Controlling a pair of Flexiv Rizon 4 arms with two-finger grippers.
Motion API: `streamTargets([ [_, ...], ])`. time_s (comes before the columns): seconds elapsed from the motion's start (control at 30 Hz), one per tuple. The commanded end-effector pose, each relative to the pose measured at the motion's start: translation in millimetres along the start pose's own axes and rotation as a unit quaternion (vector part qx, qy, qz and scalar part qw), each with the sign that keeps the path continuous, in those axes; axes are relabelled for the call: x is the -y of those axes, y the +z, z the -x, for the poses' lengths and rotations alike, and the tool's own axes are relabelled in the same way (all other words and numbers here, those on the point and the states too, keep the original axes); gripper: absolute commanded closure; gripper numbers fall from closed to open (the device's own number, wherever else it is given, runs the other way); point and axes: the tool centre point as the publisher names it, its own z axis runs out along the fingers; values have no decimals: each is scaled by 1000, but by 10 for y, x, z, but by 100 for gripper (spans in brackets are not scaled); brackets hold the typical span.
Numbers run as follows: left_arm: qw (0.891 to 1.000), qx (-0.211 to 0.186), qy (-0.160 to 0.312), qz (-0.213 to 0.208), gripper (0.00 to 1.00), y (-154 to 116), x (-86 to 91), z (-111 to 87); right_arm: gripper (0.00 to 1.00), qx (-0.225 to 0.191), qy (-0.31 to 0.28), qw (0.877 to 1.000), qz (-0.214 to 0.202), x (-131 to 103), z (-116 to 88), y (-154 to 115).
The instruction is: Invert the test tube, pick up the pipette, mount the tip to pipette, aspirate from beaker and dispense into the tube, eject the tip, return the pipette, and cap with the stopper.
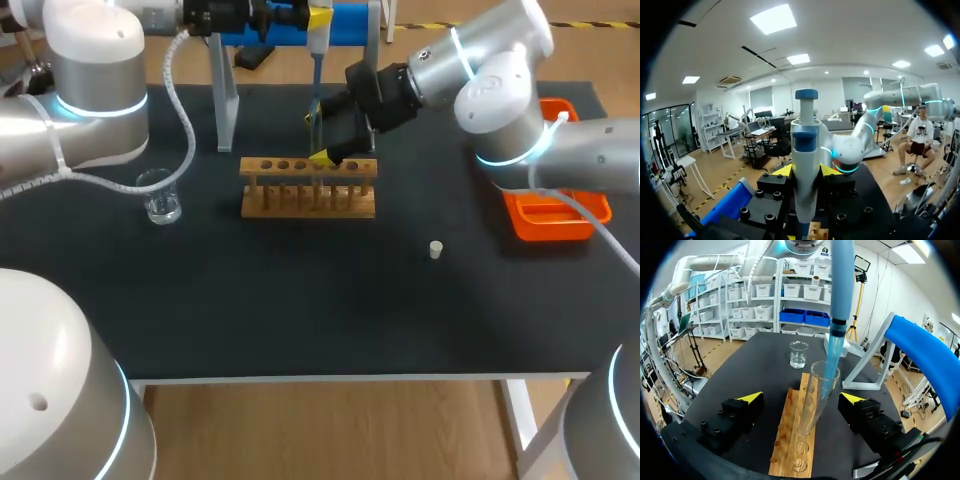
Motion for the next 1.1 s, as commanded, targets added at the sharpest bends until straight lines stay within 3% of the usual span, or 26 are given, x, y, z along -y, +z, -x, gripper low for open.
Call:
streamTargets([
  [0.03,1000,2,1,4,100,15,47,-9,0,-1,-1,1000,0,5,6,-3],
  [0.6,1000,9,0,12,100,19,132,-18,0,-1,-1,1000,0,5,6,-3],
  [1.1,1000,15,12,14,100,-3,314,-34,0,-1,-1,1000,0,5,6,-3],
])
